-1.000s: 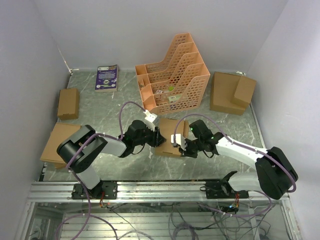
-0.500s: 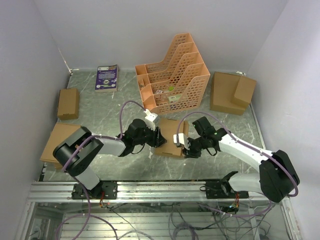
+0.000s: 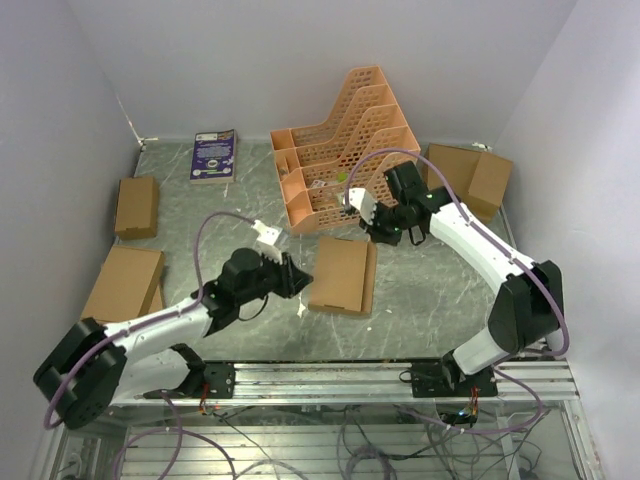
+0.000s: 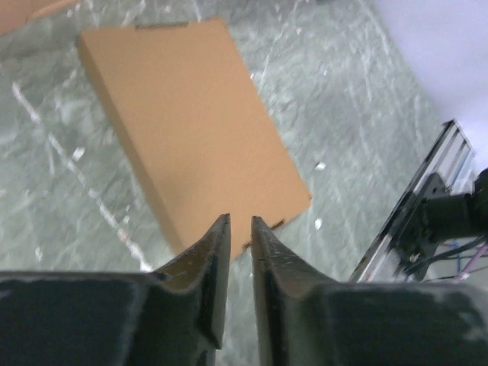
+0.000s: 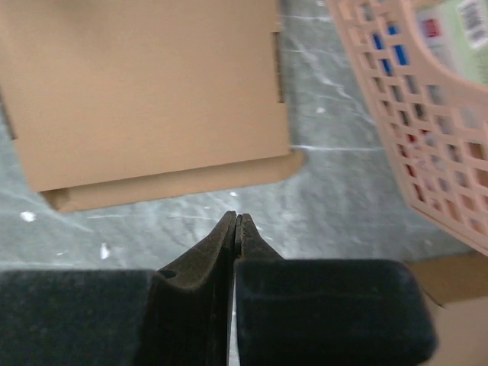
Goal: Fold the paper box
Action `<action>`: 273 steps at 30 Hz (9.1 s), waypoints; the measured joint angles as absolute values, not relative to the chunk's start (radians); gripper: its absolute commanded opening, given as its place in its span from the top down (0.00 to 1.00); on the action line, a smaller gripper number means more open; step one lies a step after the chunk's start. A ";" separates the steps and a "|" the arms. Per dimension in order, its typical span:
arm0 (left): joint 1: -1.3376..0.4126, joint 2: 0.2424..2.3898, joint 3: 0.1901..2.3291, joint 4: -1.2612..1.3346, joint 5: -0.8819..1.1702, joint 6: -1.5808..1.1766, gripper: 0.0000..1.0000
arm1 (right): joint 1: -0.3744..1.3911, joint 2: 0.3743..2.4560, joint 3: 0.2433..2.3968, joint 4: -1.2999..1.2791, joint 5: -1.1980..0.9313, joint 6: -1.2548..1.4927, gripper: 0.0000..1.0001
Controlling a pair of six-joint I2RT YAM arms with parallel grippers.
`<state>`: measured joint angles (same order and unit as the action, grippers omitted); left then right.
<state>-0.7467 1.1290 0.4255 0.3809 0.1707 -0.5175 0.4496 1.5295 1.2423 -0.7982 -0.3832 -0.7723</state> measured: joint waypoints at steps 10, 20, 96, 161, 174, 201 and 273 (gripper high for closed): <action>-0.847 0.955 0.154 0.395 0.120 -0.757 0.93 | 0.452 1.561 1.223 -0.582 -0.255 -0.736 1.00; -1.005 1.243 0.187 0.454 0.016 -0.860 0.93 | 0.453 1.668 1.128 -0.335 -0.212 -0.784 1.00; -0.604 1.648 1.045 -0.017 0.103 -0.319 0.69 | 0.569 1.322 0.797 -0.910 -0.709 -1.179 0.80; -1.608 1.750 0.377 1.021 -0.544 0.025 0.65 | 0.191 1.529 0.691 -0.192 -0.948 -0.167 0.37; -1.608 1.773 0.379 1.030 -0.583 0.010 0.68 | 0.192 1.554 0.691 -0.196 -0.954 -0.156 0.37; -1.608 1.788 0.399 1.054 -0.607 -0.003 0.83 | 0.203 1.568 0.692 -0.200 -0.953 -0.153 0.37; -1.459 1.631 0.613 0.455 -0.534 -0.408 0.92 | 0.290 1.575 0.711 -0.144 -0.852 -0.182 0.47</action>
<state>-1.4593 1.6314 0.6132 0.4549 -0.5339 -0.4084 0.2905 1.5745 0.7109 -0.1436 -0.8524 -0.1818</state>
